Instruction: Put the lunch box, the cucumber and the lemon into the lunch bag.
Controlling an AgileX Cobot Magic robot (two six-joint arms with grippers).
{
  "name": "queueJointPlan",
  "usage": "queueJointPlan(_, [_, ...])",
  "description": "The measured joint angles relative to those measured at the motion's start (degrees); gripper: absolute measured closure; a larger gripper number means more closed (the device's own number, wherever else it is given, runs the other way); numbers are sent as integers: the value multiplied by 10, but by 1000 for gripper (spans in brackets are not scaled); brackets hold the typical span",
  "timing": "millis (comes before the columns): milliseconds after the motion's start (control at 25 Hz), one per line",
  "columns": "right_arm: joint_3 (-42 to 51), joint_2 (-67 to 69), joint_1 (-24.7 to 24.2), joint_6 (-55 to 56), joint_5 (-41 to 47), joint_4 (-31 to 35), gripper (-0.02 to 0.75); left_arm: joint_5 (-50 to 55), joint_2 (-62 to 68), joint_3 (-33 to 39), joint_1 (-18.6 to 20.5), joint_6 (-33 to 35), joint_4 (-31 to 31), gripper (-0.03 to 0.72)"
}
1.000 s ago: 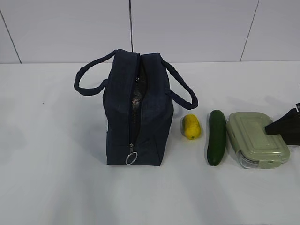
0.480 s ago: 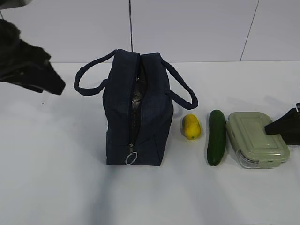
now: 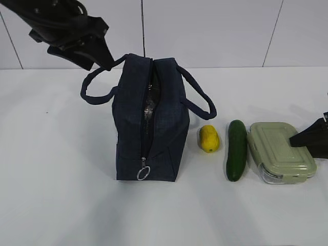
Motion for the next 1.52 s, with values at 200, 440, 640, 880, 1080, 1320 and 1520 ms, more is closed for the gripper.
queueJointPlan(200, [0,0,0,0,0,0,360,28,64,-73,0,0,-7,305])
queueJointPlan(440, [0,0,0,0,1,0,360,46,115,-106,0,0,-20,305])
queueJointPlan(640, [0,0,0,0,1,0,360,42,130,-109,0,12,-63,305])
queueJointPlan(880, [0,0,0,0,1,0,360,40,146,-109,0,15,-71,372])
queueJointPlan(1080, [0,0,0,0,1,0,360,43,146,-109,0,15,-49,664])
queueJointPlan(1320, [0,0,0,0,1,2,360,76,141,-121,15,13,-19,696])
queueJointPlan(1520, [0,0,0,0,1,3,360,110,122,-151,49,11,-6,697])
